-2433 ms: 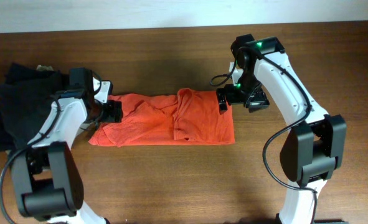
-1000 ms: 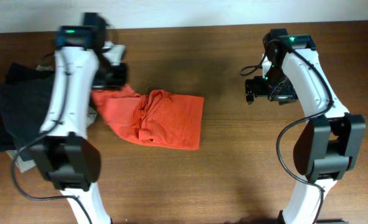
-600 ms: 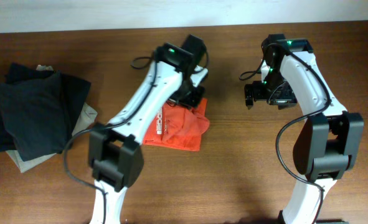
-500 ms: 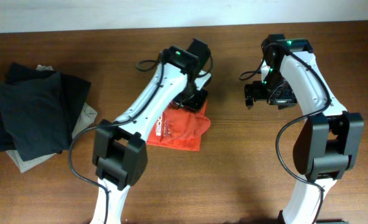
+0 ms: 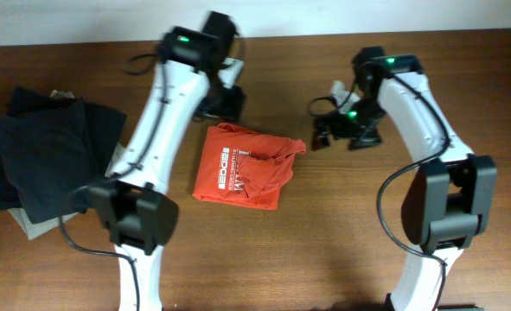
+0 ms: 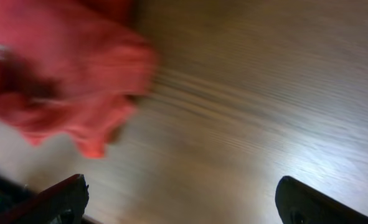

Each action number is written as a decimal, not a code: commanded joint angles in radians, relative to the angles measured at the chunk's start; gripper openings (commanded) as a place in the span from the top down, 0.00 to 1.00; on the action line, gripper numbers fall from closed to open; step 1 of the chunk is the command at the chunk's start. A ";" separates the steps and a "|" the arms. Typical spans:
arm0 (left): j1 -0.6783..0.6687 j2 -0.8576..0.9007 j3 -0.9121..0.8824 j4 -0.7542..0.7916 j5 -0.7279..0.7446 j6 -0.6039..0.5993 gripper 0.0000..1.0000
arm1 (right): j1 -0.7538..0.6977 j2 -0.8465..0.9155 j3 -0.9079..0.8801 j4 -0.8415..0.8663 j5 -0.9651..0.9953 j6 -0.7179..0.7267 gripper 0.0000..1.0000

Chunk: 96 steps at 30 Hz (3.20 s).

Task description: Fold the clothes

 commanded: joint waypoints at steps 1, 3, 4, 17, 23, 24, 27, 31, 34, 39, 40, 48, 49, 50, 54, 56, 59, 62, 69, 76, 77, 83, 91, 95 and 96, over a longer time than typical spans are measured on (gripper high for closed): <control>0.117 -0.018 -0.068 0.069 0.112 -0.036 0.32 | 0.114 0.007 -0.006 0.098 -0.135 -0.035 0.01; 0.156 -0.018 -0.127 0.132 0.185 -0.035 0.32 | 0.179 0.007 -0.006 0.161 -0.133 -0.034 0.01; 0.175 -0.018 -0.171 0.174 0.214 -0.030 0.32 | 0.220 0.008 -0.006 0.195 -0.119 -0.026 0.01; 0.139 -0.017 -0.684 0.487 0.300 0.021 0.32 | 0.406 0.099 -0.013 0.150 0.060 0.053 0.42; 0.132 -0.018 -0.738 0.504 0.262 0.021 0.32 | 0.404 0.100 -0.014 -0.105 0.307 0.053 0.64; 0.134 -0.018 -0.738 0.502 0.258 0.021 0.33 | 0.404 0.100 -0.014 -0.116 0.325 0.053 0.53; 0.144 -0.018 -0.738 0.467 0.245 0.021 0.39 | 0.391 0.100 -0.013 -0.130 0.349 0.054 0.35; 0.154 -0.018 -0.737 0.312 0.248 -0.056 0.40 | 0.315 0.098 -0.013 -0.149 0.474 0.191 0.34; 0.139 -0.063 -0.738 0.263 0.254 -0.099 0.38 | 0.209 0.095 -0.013 -0.149 0.489 0.259 0.33; 0.135 -0.264 -0.737 0.441 0.049 -0.158 0.18 | 0.103 0.095 -0.013 -0.154 0.205 0.068 0.33; 0.135 -0.284 -0.737 0.523 0.023 -0.148 0.15 | 0.102 0.095 -0.013 -0.153 0.151 0.042 0.33; 0.135 -0.176 -0.737 0.856 0.076 -0.030 0.23 | 0.250 0.095 -0.013 -0.140 -0.179 -0.072 0.33; 0.134 -0.158 -0.737 0.855 0.081 -0.030 0.23 | 0.272 0.095 -0.013 -0.136 -0.179 -0.064 0.33; 0.134 -0.135 -0.737 0.853 0.102 -0.030 0.23 | 0.297 0.095 -0.013 -0.129 -0.179 -0.064 0.33; 0.135 -0.062 -0.737 0.815 0.124 -0.030 0.23 | 0.368 0.098 -0.014 -0.100 -0.174 -0.056 0.32; 0.135 -0.045 -0.737 0.780 0.123 -0.030 0.23 | 0.383 0.103 -0.021 -0.086 -0.174 -0.056 0.30; 0.135 -0.003 -0.738 0.709 0.103 -0.030 0.23 | 0.389 0.103 -0.079 -0.011 -0.171 -0.006 0.30; 0.135 0.016 -0.740 0.581 0.071 -0.031 0.23 | 0.389 0.103 -0.178 0.097 -0.171 0.036 0.30; 0.130 0.017 -0.740 0.233 0.117 -0.050 0.23 | 0.344 0.102 -0.295 0.382 0.173 0.173 0.31; 0.134 -0.014 -0.738 0.223 0.184 -0.049 0.27 | 0.288 0.096 -0.051 0.246 0.179 0.061 0.22; 0.141 -0.031 -0.732 0.234 0.184 -0.050 0.26 | 0.289 0.089 -0.014 0.199 0.182 0.050 0.22; 0.205 -0.154 -0.674 0.375 0.224 -0.053 0.06 | 0.267 -0.008 0.151 0.034 0.308 0.083 0.20; 0.203 -0.142 -0.676 0.609 0.575 0.093 0.01 | 0.158 -0.063 0.164 -0.060 0.293 0.100 0.01; 0.178 -0.054 -0.676 0.655 0.650 0.093 0.01 | 0.125 -0.064 0.165 -0.092 0.293 0.101 0.01; 0.174 -0.033 -0.676 0.661 0.660 0.093 0.01 | 0.121 -0.064 0.165 -0.097 0.293 0.101 0.01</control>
